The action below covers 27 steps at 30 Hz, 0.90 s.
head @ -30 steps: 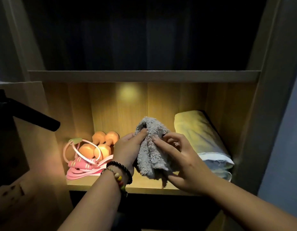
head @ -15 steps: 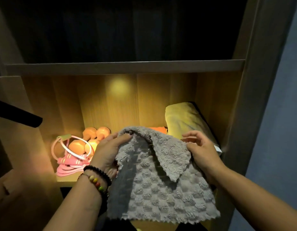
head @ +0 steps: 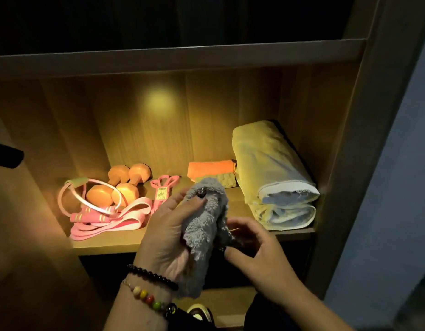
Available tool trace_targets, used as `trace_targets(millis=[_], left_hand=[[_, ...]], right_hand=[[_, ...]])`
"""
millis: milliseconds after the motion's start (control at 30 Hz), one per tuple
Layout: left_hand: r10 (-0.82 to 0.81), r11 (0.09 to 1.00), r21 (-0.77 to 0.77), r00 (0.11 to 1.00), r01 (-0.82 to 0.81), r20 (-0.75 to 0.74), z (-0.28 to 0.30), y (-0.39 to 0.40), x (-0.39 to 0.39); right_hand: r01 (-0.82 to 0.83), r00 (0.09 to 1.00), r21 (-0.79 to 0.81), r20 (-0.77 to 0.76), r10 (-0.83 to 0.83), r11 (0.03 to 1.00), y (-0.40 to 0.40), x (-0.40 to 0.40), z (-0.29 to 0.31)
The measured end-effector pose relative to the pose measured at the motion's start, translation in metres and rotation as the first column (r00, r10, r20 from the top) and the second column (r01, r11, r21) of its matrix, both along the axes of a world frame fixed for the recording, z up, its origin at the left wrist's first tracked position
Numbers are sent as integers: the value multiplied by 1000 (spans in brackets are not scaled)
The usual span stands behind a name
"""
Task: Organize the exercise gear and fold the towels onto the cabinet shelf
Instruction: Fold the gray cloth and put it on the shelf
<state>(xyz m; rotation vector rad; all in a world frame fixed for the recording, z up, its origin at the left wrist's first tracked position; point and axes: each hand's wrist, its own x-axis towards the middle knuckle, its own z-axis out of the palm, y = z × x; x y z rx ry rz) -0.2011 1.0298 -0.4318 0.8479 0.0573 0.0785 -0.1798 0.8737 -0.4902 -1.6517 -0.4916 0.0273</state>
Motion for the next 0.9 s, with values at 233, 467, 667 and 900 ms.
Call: trace_targets(millis=[233, 467, 667, 900], left_hand=[[185, 983, 29, 981, -184, -52, -21, 1, -11], [365, 931, 97, 906, -352, -216, -63, 11, -24], [402, 913, 180, 880, -365, -252, -85, -3, -24], [632, 550, 696, 775, -461, 13, -94, -3, -28]], right_hand=[[131, 989, -142, -49, -140, 981, -3, 7, -33], [218, 941, -133, -235, -244, 967, -29, 10, -53], [116, 960, -12, -256, -115, 993, -30, 1, -19], [-91, 985, -143, -159, 68, 986, -26, -10, 16]])
